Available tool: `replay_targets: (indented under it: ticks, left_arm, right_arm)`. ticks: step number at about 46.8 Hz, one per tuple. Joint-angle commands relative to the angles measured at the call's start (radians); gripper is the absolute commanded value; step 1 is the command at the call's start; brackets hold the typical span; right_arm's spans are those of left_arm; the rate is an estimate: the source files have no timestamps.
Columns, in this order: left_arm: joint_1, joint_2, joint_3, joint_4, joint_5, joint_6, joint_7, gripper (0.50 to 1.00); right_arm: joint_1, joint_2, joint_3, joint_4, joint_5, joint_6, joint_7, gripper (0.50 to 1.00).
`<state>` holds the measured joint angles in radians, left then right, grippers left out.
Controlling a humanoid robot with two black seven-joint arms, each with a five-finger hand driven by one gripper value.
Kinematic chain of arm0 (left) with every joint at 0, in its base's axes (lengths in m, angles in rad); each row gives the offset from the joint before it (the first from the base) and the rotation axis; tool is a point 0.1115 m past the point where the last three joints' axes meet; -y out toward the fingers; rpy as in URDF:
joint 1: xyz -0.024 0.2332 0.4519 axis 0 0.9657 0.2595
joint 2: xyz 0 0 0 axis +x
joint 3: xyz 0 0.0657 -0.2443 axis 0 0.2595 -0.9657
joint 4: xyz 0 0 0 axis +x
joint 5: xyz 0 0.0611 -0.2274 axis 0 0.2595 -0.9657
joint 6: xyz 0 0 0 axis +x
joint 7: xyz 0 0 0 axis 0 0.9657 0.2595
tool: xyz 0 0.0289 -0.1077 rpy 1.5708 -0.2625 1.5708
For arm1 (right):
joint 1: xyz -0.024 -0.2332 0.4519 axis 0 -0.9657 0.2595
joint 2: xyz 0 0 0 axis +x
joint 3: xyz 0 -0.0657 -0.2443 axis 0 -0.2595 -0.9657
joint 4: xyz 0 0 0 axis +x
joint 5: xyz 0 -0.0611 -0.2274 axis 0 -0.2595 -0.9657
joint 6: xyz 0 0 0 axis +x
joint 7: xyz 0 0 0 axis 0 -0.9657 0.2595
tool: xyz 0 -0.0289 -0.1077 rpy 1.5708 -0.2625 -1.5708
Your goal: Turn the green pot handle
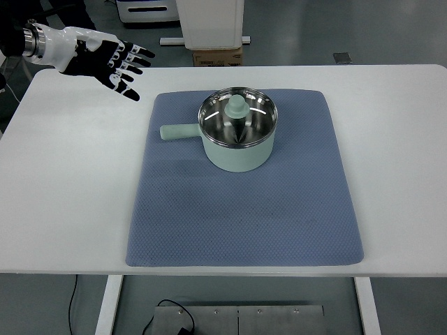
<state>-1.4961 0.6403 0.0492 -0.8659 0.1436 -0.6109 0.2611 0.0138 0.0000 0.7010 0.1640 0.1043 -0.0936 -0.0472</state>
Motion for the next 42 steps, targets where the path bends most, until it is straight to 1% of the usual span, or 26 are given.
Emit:
replay_targets:
  ticks: [1, 4, 7, 13, 18, 22, 25, 26, 27, 29, 37, 42]
  left_arm:
    - [0.039, -0.004, -0.026, 0.018, -0.12, 0.0, -0.006, 1.0]
    - [0.079, -0.007, -0.045, 0.033, -0.212, 0.0, -0.028, 1.0]
    - [0.12, -0.016, -0.071, 0.054, -0.297, 0.0, -0.062, 1.0]
    - [0.204, -0.042, -0.138, 0.136, -0.404, 0.005, -0.121, 1.0]
    - [0.278, -0.094, -0.221, 0.231, -0.417, 0.069, -0.172, 1.0]
    - [0.336, -0.134, -0.298, 0.315, -0.417, 0.108, -0.209, 1.0]
    - [0.375, -0.163, -0.351, 0.372, -0.415, 0.115, -0.221, 1.0]
    - [0.375, -0.163, -0.351, 0.372, -0.415, 0.115, -0.221, 1.0]
    - [0.407, -0.186, -0.395, 0.408, -0.417, 0.115, -0.224, 1.0]
    - [0.427, -0.197, -0.428, 0.427, -0.418, 0.117, -0.226, 1.0]
    - [0.519, -0.205, -0.532, 0.436, -0.418, 0.123, -0.261, 1.0]
    - [0.556, -0.202, -0.571, 0.438, -0.42, 0.12, -0.267, 1.0]
  right_arm:
    - [0.0, 0.0, 0.0, 0.0, 0.0, 0.0, 0.0, 1.0]
    - [0.0, 0.0, 0.0, 0.0, 0.0, 0.0, 0.0, 1.0]
    - [0.0, 0.0, 0.0, 0.0, 0.0, 0.0, 0.0, 1.0]
    - [0.0, 0.0, 0.0, 0.0, 0.0, 0.0, 0.0, 1.0]
    - [0.0, 0.0, 0.0, 0.0, 0.0, 0.0, 0.0, 1.0]
    - [0.0, 0.0, 0.0, 0.0, 0.0, 0.0, 0.0, 1.0]
    - [0.0, 0.0, 0.0, 0.0, 0.0, 0.0, 0.0, 1.0]
    - [0.0, 0.0, 0.0, 0.0, 0.0, 0.0, 0.0, 1.0]
    - [0.0, 0.0, 0.0, 0.0, 0.0, 0.0, 0.0, 1.0]
    - [0.0, 0.0, 0.0, 0.0, 0.0, 0.0, 0.0, 1.0]
    - [0.0, 0.0, 0.0, 0.0, 0.0, 0.0, 0.0, 1.0]
    - [0.0, 0.0, 0.0, 0.0, 0.0, 0.0, 0.0, 1.0]
